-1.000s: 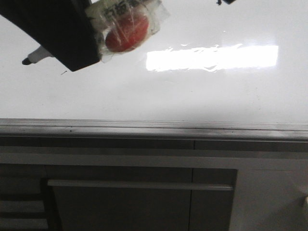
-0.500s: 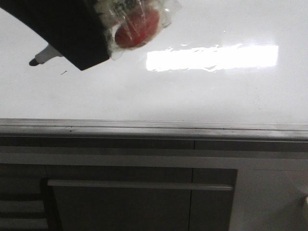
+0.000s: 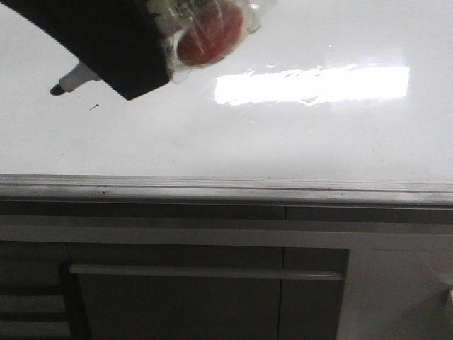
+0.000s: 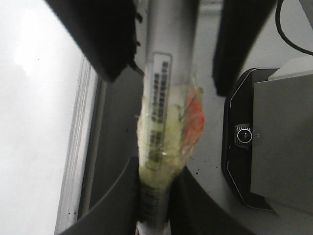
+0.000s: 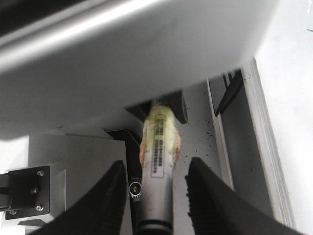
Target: Write number 0 on whiteboard
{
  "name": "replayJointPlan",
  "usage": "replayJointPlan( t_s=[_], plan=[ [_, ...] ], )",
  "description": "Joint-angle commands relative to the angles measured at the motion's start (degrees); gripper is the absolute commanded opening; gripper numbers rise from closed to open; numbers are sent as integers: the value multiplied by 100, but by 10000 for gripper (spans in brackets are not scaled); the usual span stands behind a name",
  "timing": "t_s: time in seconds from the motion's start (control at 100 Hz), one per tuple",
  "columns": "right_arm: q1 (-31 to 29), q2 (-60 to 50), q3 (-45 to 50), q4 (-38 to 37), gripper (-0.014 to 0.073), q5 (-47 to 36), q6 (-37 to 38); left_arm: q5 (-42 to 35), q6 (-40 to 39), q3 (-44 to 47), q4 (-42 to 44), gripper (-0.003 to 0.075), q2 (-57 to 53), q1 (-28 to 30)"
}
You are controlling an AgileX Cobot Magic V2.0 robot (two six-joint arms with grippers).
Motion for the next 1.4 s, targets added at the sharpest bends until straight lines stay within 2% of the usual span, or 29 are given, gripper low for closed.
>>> replayJointPlan(
  t_s=[0.0, 0.83, 1.09, 1.39],
  plan=[
    [-1, -95, -188, 110, 267, -196, -75, -269, 4, -207, -82, -20, -111, -41],
    [-1, 174, -188, 113, 266, 27, -75, -210, 4, -207, -82, -20, -111, -41],
    [-1, 174, -188, 113, 119, -8, -75, -210, 4, -207, -82, -20, -111, -41],
    [-1, 174, -188, 113, 110, -47, -75, -208, 4, -207, -82, -20, -111, -41]
  ],
)
